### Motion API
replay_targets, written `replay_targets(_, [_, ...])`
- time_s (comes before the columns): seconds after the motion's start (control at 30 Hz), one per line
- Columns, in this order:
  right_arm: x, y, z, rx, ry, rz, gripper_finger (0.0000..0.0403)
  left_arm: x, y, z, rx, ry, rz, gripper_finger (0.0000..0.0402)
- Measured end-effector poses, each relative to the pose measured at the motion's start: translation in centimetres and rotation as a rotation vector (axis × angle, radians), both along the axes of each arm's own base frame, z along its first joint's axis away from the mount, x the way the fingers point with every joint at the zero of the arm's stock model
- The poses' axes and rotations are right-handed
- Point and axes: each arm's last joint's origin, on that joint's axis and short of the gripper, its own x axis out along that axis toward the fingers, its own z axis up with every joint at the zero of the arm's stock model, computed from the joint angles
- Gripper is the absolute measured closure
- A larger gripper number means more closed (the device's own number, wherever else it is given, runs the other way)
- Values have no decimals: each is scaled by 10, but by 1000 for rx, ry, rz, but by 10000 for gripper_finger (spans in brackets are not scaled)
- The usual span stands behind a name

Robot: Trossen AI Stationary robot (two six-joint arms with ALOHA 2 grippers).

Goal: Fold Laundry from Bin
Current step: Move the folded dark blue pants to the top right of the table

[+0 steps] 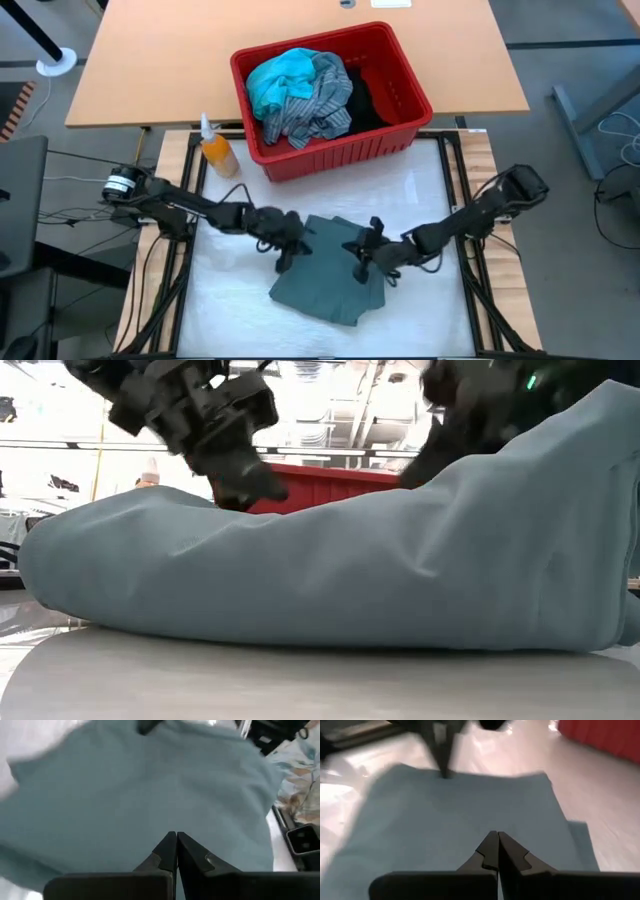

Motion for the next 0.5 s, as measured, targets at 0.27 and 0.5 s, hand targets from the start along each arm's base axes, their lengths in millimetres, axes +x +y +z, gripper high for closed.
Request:
replay_targets(0.27, [9,-11,-56,-47,196,-74,376,-16,-8,-40,-17,192,278,401])
replay_targets(0.5, [15,-17,-39,-39,149,-87,376,-15,-7,-23,-99,16,430,402])
